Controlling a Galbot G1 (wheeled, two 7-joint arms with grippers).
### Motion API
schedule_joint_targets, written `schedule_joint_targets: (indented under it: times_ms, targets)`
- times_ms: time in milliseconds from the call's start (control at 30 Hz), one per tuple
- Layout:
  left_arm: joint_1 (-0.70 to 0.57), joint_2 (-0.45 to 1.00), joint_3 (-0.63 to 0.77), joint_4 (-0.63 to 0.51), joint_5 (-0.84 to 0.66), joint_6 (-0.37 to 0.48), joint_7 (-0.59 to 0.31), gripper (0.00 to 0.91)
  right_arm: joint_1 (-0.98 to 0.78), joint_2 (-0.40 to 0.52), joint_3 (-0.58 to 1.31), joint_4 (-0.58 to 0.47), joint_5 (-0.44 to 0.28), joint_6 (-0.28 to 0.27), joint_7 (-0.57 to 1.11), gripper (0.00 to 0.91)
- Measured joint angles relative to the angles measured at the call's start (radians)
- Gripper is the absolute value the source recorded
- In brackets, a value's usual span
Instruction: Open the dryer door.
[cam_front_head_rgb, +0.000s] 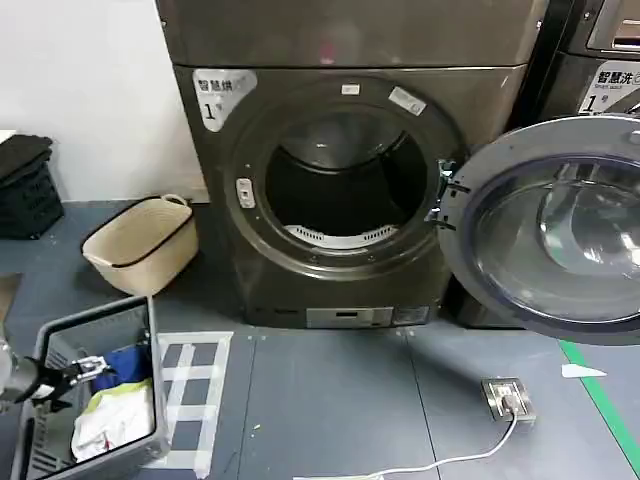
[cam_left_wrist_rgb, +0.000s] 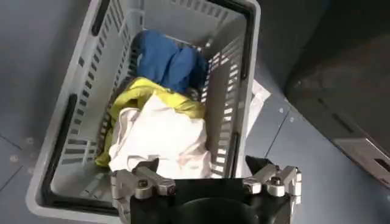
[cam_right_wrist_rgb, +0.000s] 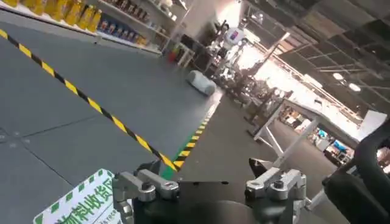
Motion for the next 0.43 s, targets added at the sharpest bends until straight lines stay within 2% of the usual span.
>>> schedule_joint_targets:
  times_ms: [433]
  targets:
    - [0.006,0.000,0.000,0.000,0.007,0.000,0.000,0.907,0.000,-0.002,0.001,-0.001,0.000,0.001,0.000,0.907]
